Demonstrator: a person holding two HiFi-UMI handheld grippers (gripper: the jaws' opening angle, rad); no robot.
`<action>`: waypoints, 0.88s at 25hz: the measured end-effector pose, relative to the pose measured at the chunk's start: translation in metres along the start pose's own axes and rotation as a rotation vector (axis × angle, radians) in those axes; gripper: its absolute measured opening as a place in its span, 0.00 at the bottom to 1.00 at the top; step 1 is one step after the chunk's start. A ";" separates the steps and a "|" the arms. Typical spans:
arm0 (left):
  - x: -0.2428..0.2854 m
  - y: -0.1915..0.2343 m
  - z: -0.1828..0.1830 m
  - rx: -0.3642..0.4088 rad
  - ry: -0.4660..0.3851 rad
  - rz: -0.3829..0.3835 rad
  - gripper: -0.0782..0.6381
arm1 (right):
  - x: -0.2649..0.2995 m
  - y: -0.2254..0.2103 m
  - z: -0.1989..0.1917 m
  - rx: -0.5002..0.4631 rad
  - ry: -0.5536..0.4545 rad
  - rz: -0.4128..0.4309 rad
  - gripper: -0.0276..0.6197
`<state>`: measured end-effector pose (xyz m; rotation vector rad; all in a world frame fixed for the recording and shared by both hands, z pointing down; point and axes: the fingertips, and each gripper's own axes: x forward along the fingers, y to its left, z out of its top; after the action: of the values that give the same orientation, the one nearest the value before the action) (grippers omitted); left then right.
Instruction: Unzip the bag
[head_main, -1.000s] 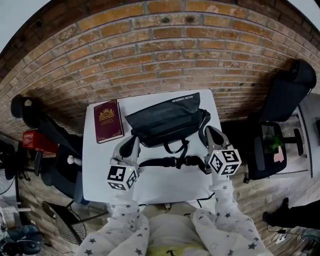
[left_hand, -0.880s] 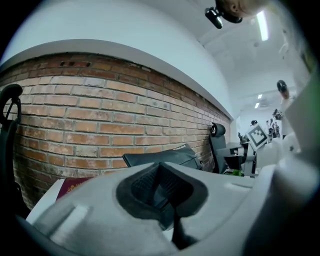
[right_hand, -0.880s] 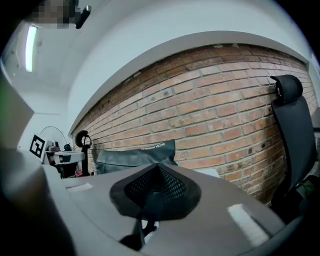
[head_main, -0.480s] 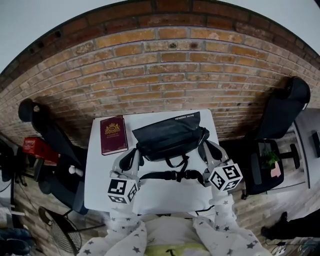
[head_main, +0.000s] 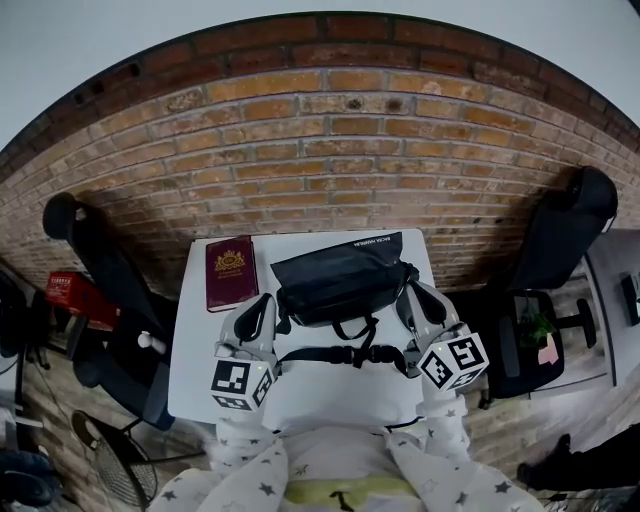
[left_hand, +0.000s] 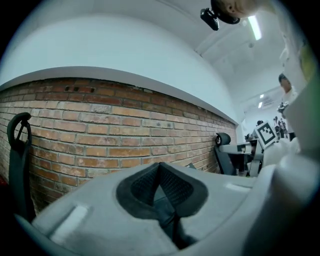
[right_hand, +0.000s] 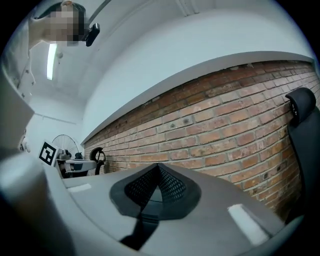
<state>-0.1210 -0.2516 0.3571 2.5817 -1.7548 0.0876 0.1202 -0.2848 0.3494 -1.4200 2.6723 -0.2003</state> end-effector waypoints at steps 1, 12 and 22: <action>-0.001 0.001 0.003 0.001 -0.004 0.003 0.11 | -0.001 0.002 0.004 0.001 -0.010 0.001 0.06; -0.010 0.008 0.023 0.035 -0.031 0.039 0.11 | -0.009 0.010 0.020 -0.020 -0.053 -0.004 0.05; -0.016 0.012 0.025 0.046 -0.033 0.053 0.11 | -0.011 0.009 0.020 -0.019 -0.067 -0.019 0.05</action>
<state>-0.1371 -0.2421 0.3306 2.5825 -1.8551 0.0879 0.1223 -0.2721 0.3283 -1.4321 2.6148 -0.1274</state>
